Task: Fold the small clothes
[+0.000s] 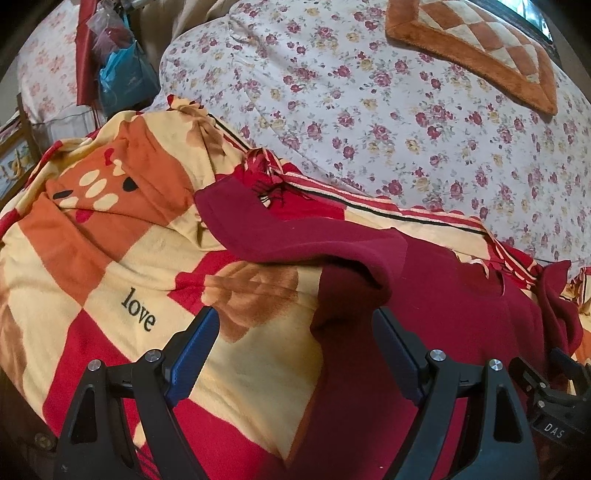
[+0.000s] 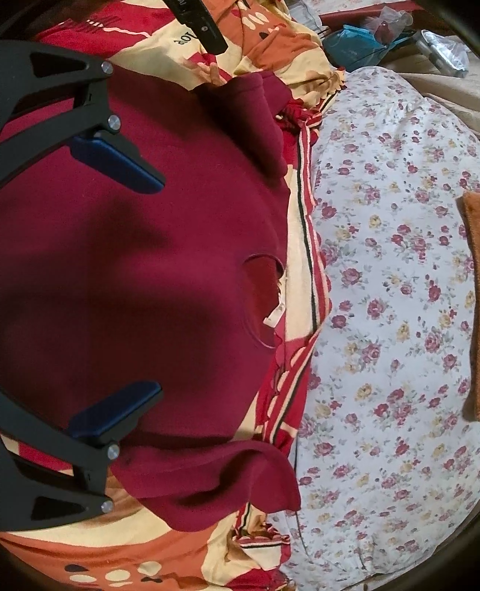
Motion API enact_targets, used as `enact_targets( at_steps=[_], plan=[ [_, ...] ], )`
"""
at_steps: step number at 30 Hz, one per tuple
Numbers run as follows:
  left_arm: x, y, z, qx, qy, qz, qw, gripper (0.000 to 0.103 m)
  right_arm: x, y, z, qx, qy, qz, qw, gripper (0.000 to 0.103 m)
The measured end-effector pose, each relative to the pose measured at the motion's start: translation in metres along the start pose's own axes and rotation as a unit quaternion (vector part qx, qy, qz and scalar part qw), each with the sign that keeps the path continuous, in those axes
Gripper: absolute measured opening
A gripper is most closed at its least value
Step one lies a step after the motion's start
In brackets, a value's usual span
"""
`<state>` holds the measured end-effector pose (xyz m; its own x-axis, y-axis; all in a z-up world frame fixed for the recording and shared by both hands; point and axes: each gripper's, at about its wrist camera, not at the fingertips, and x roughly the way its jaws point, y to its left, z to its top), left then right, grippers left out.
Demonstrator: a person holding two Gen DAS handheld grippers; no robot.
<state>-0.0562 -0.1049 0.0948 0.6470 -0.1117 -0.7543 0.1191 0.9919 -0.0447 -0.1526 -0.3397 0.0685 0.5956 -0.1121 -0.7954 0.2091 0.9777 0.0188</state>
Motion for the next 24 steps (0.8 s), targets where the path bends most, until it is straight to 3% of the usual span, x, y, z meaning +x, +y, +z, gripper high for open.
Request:
enact_targets(
  at_steps=[24],
  plan=[
    [0.002,0.009,0.007,-0.006,-0.001,-0.004,1.0000,0.067,0.006,0.002,-0.001,0.003,0.006,0.002,1.000,0.103]
  ],
)
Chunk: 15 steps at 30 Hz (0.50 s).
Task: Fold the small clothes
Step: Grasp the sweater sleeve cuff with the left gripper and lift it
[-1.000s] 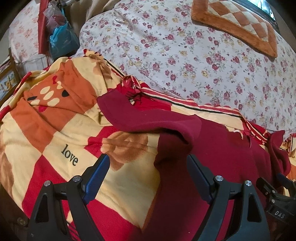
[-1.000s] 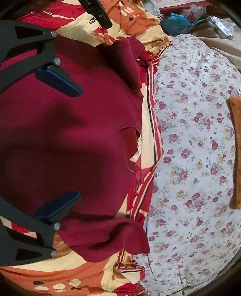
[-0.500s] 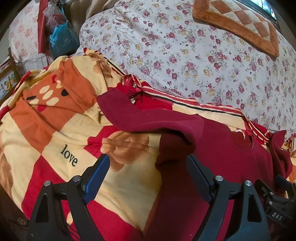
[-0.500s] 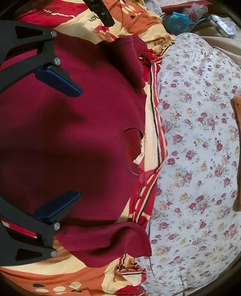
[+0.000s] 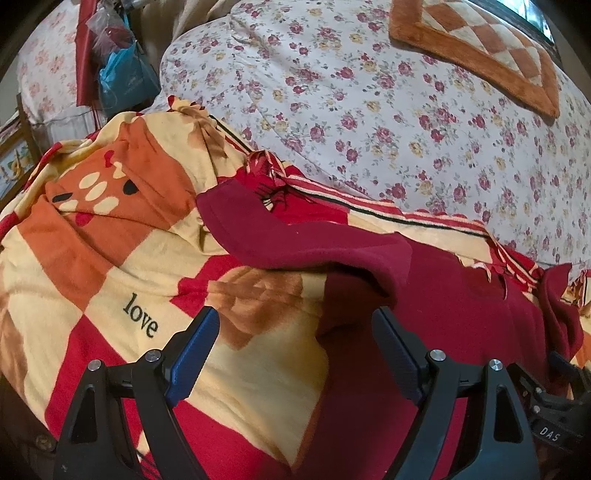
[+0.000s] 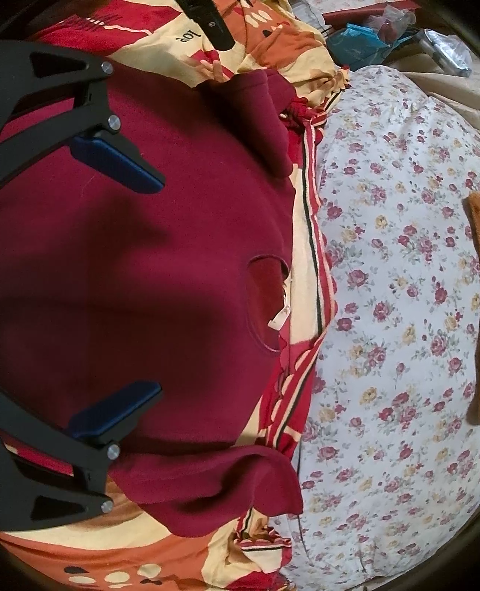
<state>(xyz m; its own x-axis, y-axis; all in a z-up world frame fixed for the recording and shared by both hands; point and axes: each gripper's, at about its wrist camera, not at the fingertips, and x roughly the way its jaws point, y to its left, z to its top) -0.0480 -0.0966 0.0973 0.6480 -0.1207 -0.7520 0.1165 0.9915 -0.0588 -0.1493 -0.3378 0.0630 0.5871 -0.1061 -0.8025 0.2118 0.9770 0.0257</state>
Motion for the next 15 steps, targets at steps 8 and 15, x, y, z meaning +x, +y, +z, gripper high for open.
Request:
enact_targets(
  at_steps=[8,15],
  plan=[
    [0.029,0.056,0.035,-0.069,0.017,-0.012,0.9974,0.065,0.001,0.002,0.000,-0.008,0.003,0.018,1.000,0.103],
    [0.094,0.099,0.068,-0.138,0.039,-0.004,0.9897,0.046,0.006,0.005,-0.002,0.002,0.016,0.036,0.999,0.103]
  ],
)
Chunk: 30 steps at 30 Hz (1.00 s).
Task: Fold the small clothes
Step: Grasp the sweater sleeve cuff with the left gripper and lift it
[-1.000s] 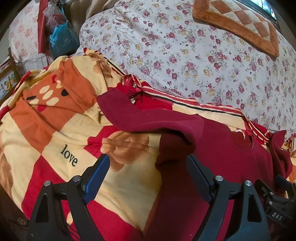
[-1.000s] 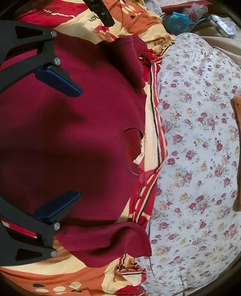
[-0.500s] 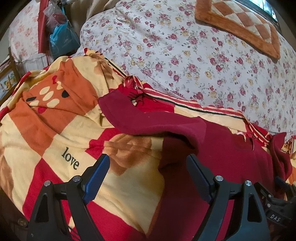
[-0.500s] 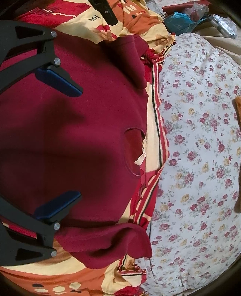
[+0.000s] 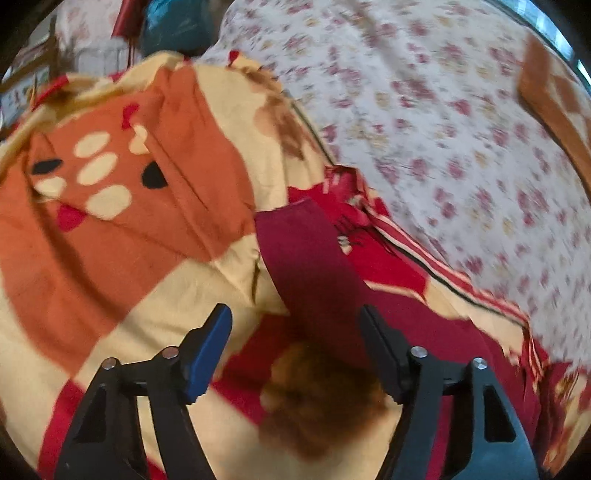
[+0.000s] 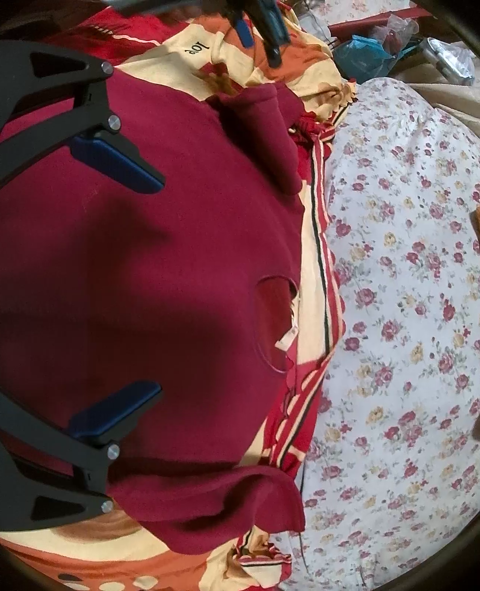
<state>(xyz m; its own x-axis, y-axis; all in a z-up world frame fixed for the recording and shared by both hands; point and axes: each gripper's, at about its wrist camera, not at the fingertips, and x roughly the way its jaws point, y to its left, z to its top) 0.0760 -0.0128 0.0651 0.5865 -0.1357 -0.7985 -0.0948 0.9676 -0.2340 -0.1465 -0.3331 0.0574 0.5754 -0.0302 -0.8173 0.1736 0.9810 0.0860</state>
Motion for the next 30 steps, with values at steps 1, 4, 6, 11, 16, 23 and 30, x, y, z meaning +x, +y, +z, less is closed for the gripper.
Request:
enact_targets(
  at_steps=[1,4,6,11,16,23,30],
  plan=[
    [0.008,0.002,0.004,-0.006,0.003,-0.001,1.0000,0.044,0.001,0.000,0.000,0.001,0.002,0.002,1.000,0.103],
    [0.034,0.004,0.012,-0.019,0.010,0.003,0.9998,0.044,0.005,0.000,0.000,0.000,0.007,0.008,1.000,0.103],
    [0.050,0.004,0.015,-0.024,0.015,0.008,0.9996,0.040,0.007,0.000,-0.001,0.001,0.011,0.012,1.000,0.103],
    [0.082,0.004,0.016,-0.031,0.048,-0.004,0.9984,0.000,0.013,0.000,-0.002,0.011,0.021,0.018,1.000,0.103],
    [0.066,0.008,0.018,-0.032,0.026,-0.056,0.9976,0.000,0.011,-0.003,-0.003,0.015,0.015,0.016,1.000,0.103],
    [-0.010,-0.017,0.026,0.008,-0.016,-0.136,0.9905,0.000,-0.001,-0.015,-0.002,0.036,0.002,0.016,0.999,0.103],
    [-0.081,-0.086,0.011,0.074,-0.032,-0.212,0.9740,0.000,-0.022,-0.033,-0.002,0.048,-0.019,0.005,0.999,0.103]
  ],
)
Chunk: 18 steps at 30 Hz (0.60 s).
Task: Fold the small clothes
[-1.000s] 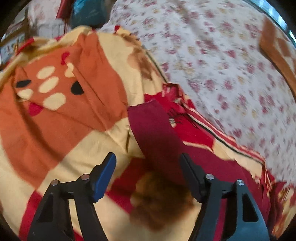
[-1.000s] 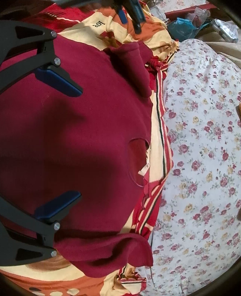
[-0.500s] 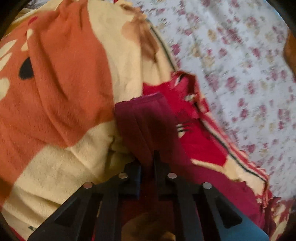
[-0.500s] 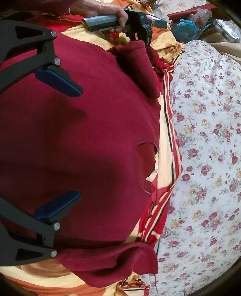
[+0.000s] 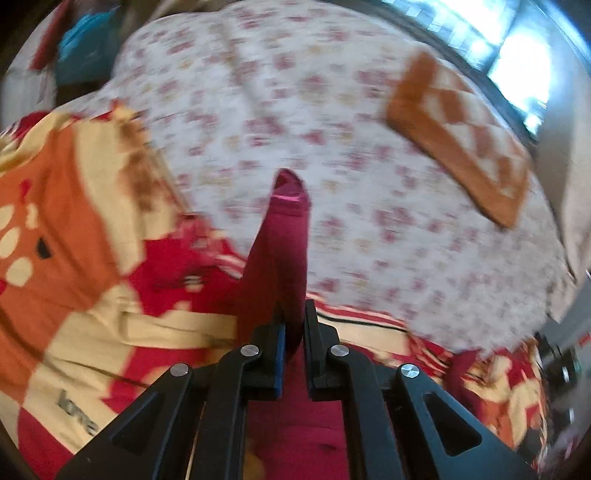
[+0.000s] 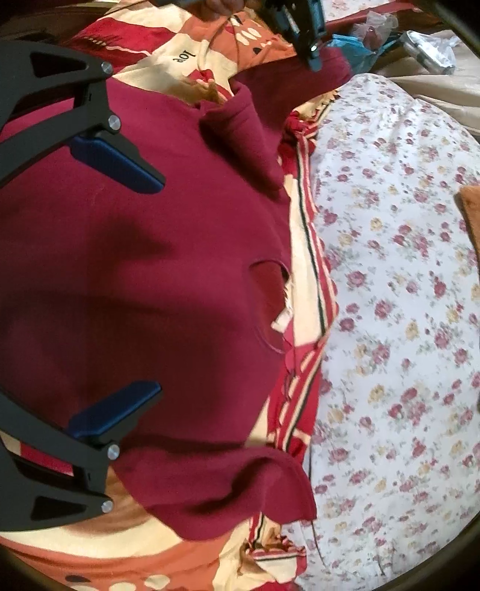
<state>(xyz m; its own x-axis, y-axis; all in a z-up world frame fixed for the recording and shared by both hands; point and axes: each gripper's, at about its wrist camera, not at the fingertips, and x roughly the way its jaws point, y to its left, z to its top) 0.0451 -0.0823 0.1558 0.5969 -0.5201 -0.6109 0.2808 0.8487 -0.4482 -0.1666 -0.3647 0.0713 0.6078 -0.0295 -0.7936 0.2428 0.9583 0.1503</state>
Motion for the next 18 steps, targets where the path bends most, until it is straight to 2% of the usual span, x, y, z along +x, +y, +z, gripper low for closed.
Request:
enact_targets(
  at_steps=[6,11,12,13,15,18],
  plan=[
    [0.013,-0.095,-0.036,0.063,0.038,-0.079,0.9942,0.000,-0.017,-0.037,0.003,0.040,-0.016,-0.013,0.999,0.103],
    [0.055,-0.156,-0.089,0.109,0.089,-0.103,0.9847,0.000,-0.024,-0.071,0.003,0.067,-0.023,-0.030,0.997,0.103],
    [0.067,-0.164,-0.102,0.114,0.110,-0.118,0.9802,0.001,-0.025,-0.077,0.003,0.074,-0.025,-0.032,0.996,0.103],
    [0.074,-0.170,-0.111,0.114,0.125,-0.133,0.9766,0.012,-0.027,-0.084,0.003,0.080,-0.027,-0.034,0.996,0.103],
    [0.087,-0.177,-0.127,0.112,0.154,-0.158,0.9689,0.020,-0.031,-0.096,0.002,0.093,-0.034,-0.038,0.994,0.103],
    [0.093,-0.183,-0.145,0.127,0.197,-0.190,0.9534,0.021,-0.035,-0.109,0.003,0.109,-0.043,-0.044,0.992,0.103]
  ],
)
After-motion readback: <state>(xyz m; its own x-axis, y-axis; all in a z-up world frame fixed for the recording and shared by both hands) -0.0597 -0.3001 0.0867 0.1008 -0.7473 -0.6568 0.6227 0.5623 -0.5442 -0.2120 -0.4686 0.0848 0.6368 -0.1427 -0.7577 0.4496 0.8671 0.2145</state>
